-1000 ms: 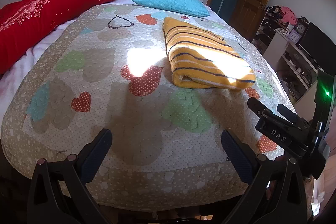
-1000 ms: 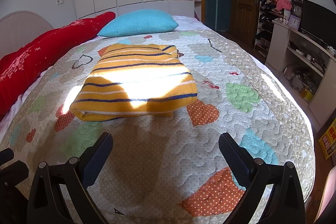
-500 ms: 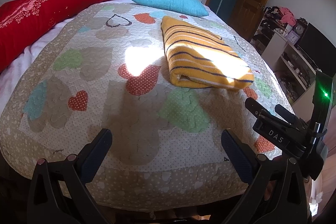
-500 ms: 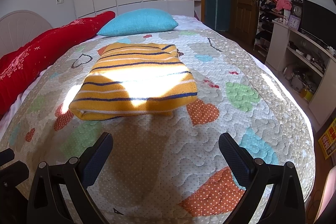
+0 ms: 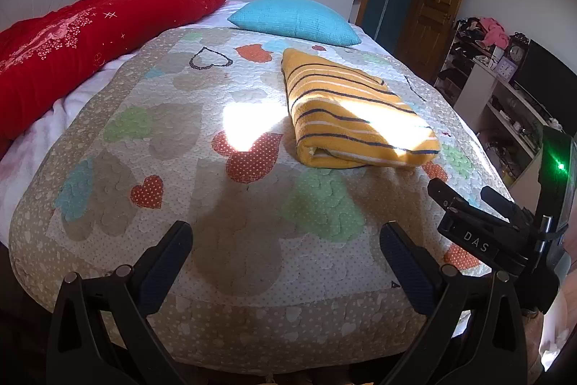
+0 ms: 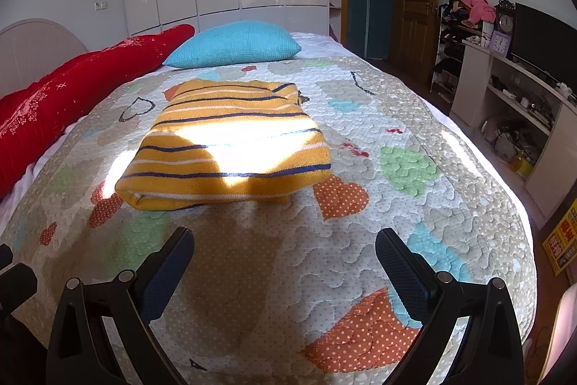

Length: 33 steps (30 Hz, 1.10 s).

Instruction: Fold small clothes

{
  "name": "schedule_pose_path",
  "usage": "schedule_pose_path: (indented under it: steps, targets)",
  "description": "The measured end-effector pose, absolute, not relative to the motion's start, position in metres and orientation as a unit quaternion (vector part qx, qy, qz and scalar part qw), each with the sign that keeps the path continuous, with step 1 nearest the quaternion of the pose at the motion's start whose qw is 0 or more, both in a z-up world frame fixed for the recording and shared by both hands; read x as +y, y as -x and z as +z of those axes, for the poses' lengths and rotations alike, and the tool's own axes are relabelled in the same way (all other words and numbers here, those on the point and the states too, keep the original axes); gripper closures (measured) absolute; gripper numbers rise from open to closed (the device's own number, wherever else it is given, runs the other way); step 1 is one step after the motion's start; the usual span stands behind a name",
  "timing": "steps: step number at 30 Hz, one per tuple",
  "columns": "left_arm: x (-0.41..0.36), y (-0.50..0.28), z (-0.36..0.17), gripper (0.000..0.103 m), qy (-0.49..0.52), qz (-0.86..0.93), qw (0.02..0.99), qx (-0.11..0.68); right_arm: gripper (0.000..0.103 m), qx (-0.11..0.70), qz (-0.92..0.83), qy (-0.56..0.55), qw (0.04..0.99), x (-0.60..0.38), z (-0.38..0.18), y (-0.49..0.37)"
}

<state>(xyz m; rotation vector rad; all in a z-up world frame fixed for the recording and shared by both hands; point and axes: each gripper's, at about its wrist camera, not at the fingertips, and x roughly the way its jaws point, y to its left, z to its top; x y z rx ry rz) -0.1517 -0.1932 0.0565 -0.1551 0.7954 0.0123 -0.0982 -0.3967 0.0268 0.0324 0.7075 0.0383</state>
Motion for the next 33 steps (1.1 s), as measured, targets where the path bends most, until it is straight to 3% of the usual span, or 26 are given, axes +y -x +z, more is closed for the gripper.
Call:
schedule_pose_path:
  steps: [33]
  targets:
    - [-0.208,0.126,0.026,0.000,0.010,0.044,0.902,0.429,0.001,0.349,0.003,-0.033,0.937,-0.408,0.001,0.081]
